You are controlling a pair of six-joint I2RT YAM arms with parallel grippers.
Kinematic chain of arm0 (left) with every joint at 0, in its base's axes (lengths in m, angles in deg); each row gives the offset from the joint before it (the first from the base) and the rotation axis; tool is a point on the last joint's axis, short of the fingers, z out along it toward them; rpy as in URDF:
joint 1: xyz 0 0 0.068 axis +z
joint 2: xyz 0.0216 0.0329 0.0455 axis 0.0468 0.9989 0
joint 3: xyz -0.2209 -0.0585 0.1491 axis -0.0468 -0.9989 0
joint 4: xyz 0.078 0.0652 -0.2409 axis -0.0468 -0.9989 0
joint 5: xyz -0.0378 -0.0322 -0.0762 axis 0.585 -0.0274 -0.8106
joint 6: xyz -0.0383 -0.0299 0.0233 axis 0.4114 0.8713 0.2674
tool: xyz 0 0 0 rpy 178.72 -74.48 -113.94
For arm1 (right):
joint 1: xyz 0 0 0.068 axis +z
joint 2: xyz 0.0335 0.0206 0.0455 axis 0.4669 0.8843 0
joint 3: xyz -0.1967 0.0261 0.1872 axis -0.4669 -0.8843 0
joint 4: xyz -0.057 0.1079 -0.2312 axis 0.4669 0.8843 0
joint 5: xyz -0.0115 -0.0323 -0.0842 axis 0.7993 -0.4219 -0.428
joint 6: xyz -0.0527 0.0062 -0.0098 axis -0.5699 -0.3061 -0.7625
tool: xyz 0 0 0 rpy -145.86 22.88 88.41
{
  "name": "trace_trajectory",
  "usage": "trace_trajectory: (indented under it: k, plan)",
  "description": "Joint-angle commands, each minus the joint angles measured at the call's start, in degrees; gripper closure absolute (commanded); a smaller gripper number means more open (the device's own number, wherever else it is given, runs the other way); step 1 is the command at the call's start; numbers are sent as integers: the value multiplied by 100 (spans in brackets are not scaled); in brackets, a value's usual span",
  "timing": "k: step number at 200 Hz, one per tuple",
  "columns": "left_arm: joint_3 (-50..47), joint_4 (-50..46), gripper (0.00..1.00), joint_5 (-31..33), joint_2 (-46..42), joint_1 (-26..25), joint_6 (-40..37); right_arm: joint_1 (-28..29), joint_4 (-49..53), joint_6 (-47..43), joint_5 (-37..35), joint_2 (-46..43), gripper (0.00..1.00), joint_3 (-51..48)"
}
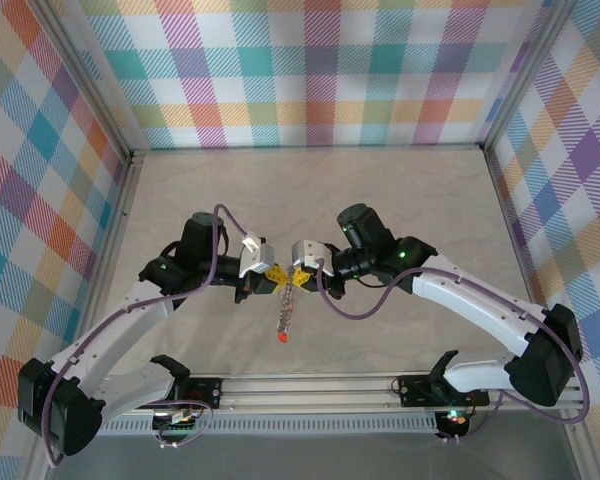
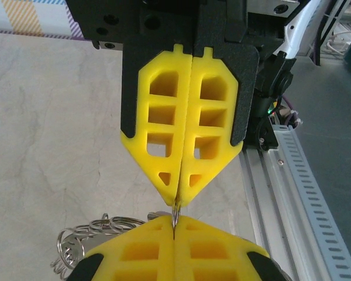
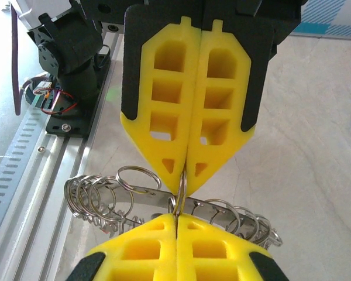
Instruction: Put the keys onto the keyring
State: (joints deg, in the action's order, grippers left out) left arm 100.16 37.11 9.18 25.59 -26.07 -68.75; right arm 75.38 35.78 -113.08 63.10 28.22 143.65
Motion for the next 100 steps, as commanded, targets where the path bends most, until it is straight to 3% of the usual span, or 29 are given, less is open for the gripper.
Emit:
trace_trajectory:
  k: [1, 100]
  plan:
    - [14, 760, 100, -61, -200, -51, 118, 48, 118, -159, 231, 58, 100, -96]
    - [-147, 1433, 100, 10, -146, -53, 585, 44, 219, -244, 79, -19, 100, -237]
